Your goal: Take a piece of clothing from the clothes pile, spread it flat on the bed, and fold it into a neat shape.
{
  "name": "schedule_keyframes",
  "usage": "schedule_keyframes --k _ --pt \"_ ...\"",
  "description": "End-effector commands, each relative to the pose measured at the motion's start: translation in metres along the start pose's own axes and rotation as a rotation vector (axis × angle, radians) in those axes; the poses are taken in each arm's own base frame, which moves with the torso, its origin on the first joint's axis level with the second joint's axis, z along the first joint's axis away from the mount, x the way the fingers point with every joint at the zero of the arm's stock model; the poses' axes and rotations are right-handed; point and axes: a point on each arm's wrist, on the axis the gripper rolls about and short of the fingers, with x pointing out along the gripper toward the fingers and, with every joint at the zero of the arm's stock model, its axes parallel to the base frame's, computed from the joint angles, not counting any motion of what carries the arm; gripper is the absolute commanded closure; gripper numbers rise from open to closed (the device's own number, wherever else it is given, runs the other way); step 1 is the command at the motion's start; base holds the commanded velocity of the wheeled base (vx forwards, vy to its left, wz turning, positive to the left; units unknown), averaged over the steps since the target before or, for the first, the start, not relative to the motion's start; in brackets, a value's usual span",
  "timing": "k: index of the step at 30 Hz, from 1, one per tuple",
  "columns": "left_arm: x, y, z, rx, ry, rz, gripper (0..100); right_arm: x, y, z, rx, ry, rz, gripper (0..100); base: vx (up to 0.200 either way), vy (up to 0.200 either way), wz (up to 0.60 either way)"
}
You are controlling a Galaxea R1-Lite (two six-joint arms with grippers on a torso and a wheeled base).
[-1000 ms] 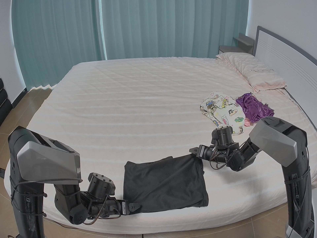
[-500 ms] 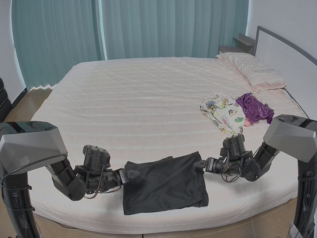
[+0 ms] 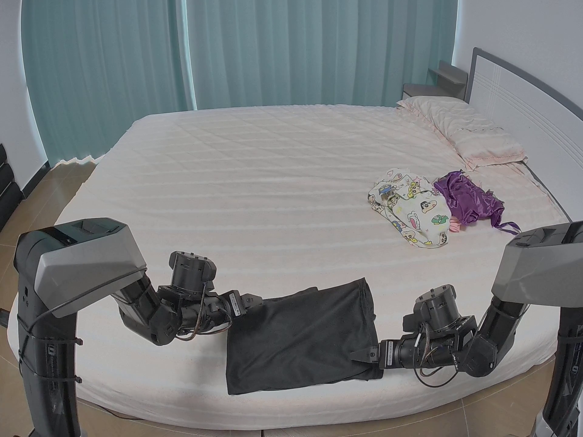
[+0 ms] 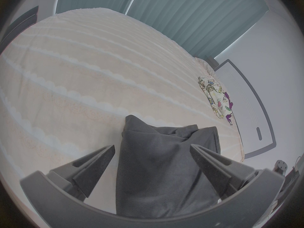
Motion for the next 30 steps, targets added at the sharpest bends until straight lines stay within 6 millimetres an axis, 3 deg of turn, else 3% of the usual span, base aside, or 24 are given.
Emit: schedule_keyframes --k 1,6,7,8,30 --pt "0.011 0.008 -0.008 -0.004 0.025 0.022 0 -0.002 0.001 -0.009 -0.017 0.031 -0.005 0 0.0 0.0 0.0" --pt "0.016 0.008 -0.006 -0.003 0.019 0.019 0 -0.004 0.0 -0.013 -0.023 0.046 -0.007 0 0.0 0.0 0.0" --pt "0.017 0.008 -0.007 -0.003 0.021 0.02 0 -0.004 0.0 -0.014 -0.024 0.048 -0.008 100 0.0 0.0 0.0" --pt "0.019 0.008 -0.004 -0.003 0.01 0.022 100 -0.004 0.0 -0.015 -0.026 0.052 -0.009 100 0.0 0.0 0.0" --pt "0.025 0.012 0.002 -0.012 -0.043 0.067 100 -0.013 -0.008 -0.029 -0.064 0.07 -0.019 100 0.0 0.0 0.0"
